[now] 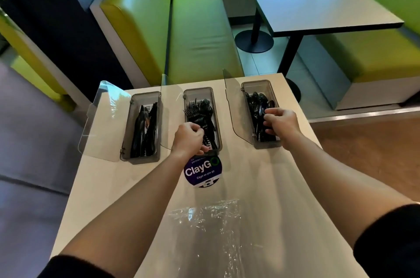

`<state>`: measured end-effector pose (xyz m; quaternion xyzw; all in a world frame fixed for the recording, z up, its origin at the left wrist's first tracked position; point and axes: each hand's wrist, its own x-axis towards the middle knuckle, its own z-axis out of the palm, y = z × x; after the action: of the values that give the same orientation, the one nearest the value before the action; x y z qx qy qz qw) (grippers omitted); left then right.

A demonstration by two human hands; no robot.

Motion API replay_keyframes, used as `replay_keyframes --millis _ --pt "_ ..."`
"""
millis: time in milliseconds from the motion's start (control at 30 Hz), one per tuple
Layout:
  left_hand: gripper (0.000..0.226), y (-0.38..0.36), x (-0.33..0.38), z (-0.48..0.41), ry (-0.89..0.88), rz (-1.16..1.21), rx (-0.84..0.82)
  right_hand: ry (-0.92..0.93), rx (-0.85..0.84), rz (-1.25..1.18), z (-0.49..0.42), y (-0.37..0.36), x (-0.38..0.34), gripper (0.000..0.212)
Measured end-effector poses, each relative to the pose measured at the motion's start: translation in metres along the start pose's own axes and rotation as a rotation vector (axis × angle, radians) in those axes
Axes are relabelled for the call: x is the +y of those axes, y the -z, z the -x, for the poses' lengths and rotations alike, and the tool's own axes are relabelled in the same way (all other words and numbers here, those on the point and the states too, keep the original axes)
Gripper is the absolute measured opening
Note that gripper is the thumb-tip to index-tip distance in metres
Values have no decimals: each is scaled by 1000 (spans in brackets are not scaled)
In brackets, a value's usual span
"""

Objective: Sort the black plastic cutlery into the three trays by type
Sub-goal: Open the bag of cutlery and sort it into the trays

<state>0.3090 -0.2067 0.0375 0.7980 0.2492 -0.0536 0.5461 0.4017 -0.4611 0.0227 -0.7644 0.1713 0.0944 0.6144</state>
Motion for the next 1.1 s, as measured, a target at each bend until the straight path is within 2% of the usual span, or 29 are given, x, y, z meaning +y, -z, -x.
replay_keyframes --millis 100,267,433,533,633,767,900,1100 --pt "14 12 5 9 -88 -25 -23 78 4 13 10 -2 -11 16" --pt "16 11 12 22 -234 16 -158 246 60 120 29 3 -19 17" --pt "53 -15 19 24 -348 33 -194 302 87 314 27 25 -11 23" --pt "64 -31 26 24 -355 69 -193 302 42 484 22 38 -2 43" --pt "57 -45 29 21 -343 117 -163 253 -32 596 20 45 5 63" --pt "48 -60 29 17 -337 172 -114 191 -174 592 19 49 13 82" --pt "48 -66 29 16 -321 268 -87 158 -239 598 10 54 26 101" --pt "48 -77 31 15 -237 414 -139 177 -238 555 1 61 42 106"
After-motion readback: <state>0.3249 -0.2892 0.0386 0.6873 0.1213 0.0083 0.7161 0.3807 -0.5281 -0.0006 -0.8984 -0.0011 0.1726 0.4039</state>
